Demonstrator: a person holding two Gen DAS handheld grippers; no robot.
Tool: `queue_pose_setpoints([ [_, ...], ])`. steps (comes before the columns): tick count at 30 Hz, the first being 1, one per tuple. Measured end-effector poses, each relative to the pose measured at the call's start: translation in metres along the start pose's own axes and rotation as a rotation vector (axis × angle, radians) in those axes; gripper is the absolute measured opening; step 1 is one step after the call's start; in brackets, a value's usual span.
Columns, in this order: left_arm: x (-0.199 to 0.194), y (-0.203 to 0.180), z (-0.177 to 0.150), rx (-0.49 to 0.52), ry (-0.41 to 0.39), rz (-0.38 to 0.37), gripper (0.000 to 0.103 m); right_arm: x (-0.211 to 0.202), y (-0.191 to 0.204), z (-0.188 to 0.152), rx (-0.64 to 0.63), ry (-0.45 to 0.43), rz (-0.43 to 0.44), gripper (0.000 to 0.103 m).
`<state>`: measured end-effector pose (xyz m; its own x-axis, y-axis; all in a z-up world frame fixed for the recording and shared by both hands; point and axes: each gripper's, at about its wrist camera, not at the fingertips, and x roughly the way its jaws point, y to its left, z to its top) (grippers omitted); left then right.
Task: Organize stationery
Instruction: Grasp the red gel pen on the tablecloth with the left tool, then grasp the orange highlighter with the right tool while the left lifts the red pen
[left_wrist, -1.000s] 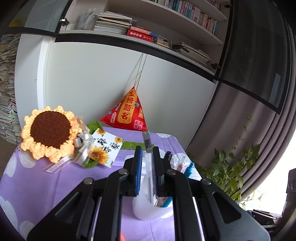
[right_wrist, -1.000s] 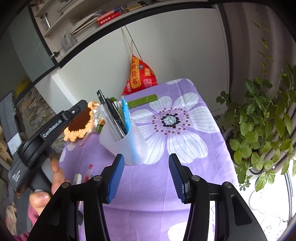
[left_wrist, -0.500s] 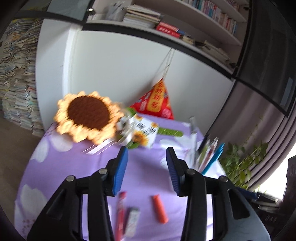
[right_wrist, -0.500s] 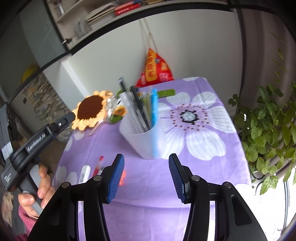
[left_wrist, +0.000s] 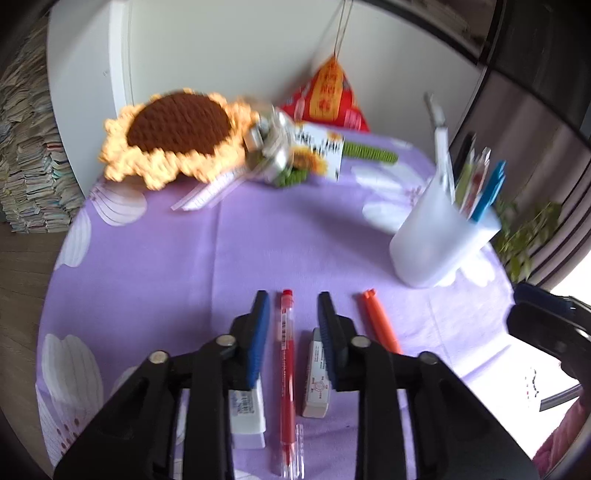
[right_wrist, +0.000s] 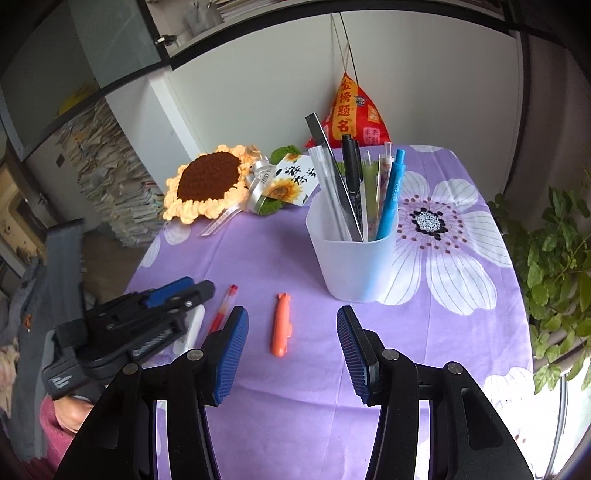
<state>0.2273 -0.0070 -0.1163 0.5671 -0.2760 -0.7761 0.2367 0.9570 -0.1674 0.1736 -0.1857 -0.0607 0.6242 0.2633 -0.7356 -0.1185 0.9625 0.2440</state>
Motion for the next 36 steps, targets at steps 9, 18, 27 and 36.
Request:
queue_pose_setpoints([
  [9, 0.033, -0.009, 0.000, 0.030, 0.117, 0.062, 0.015, 0.008, -0.002, -0.005, 0.014, 0.042, -0.038, 0.050],
  [18, 0.044, -0.008, 0.006, 0.043, 0.122, 0.088, 0.014, 0.021, 0.007, -0.010, -0.007, 0.075, -0.039, 0.050],
  [27, 0.014, 0.011, 0.007, -0.069, 0.076, -0.040, 0.007, 0.032, 0.009, -0.009, -0.021, 0.099, -0.056, 0.050],
  [36, -0.063, 0.021, 0.007, -0.080, -0.099, -0.071, 0.007, 0.074, 0.030, 0.004, -0.092, 0.165, -0.086, 0.050],
])
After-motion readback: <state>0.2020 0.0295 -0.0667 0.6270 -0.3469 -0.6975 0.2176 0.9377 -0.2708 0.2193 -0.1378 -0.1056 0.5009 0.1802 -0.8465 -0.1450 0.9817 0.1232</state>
